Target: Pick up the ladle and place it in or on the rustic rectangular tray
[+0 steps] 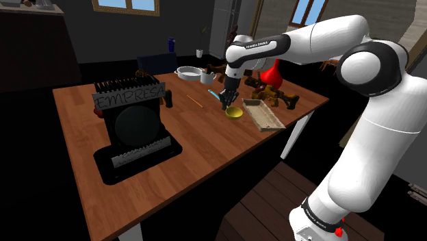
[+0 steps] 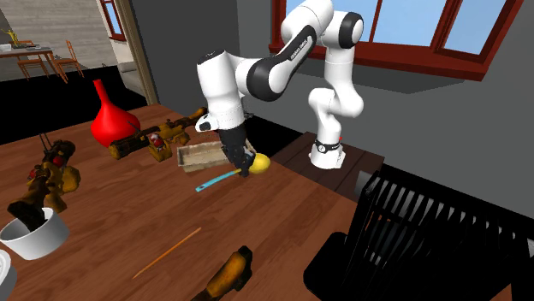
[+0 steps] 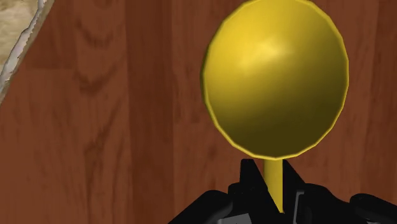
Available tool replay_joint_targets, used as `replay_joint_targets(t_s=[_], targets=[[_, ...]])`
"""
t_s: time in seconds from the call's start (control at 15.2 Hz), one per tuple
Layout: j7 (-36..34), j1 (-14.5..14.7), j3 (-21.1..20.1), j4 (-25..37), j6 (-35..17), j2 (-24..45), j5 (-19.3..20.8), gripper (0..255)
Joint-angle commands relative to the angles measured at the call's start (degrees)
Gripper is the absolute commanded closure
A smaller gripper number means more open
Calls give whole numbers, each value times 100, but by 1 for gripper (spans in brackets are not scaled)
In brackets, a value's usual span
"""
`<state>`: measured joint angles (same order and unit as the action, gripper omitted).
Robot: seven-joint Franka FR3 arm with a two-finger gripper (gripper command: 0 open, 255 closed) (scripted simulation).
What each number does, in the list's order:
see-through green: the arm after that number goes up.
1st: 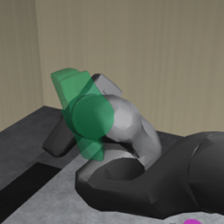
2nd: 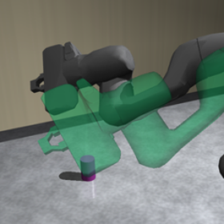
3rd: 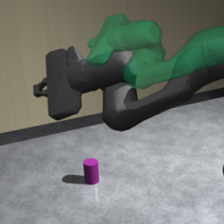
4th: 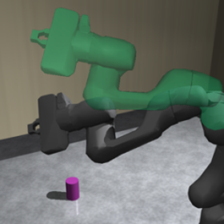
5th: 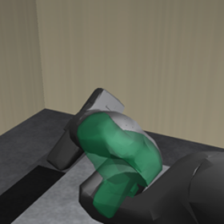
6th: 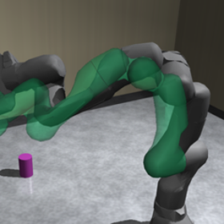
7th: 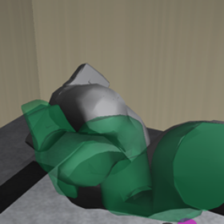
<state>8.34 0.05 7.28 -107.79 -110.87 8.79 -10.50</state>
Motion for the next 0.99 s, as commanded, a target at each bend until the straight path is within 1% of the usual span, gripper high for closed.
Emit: replay_joint_targets(t_s=[0.0, 0.26, 0.33, 0.59, 0.92], targets=[[-35, 3, 0, 105, 150, -46, 16, 255], [-84, 1, 6, 318, 435, -122, 43, 255], [-84, 1, 6, 318, 435, -123, 43, 255], [391, -267, 233, 56, 476, -354, 106, 255], [1002, -606, 539, -118, 562, -529, 198, 255]])
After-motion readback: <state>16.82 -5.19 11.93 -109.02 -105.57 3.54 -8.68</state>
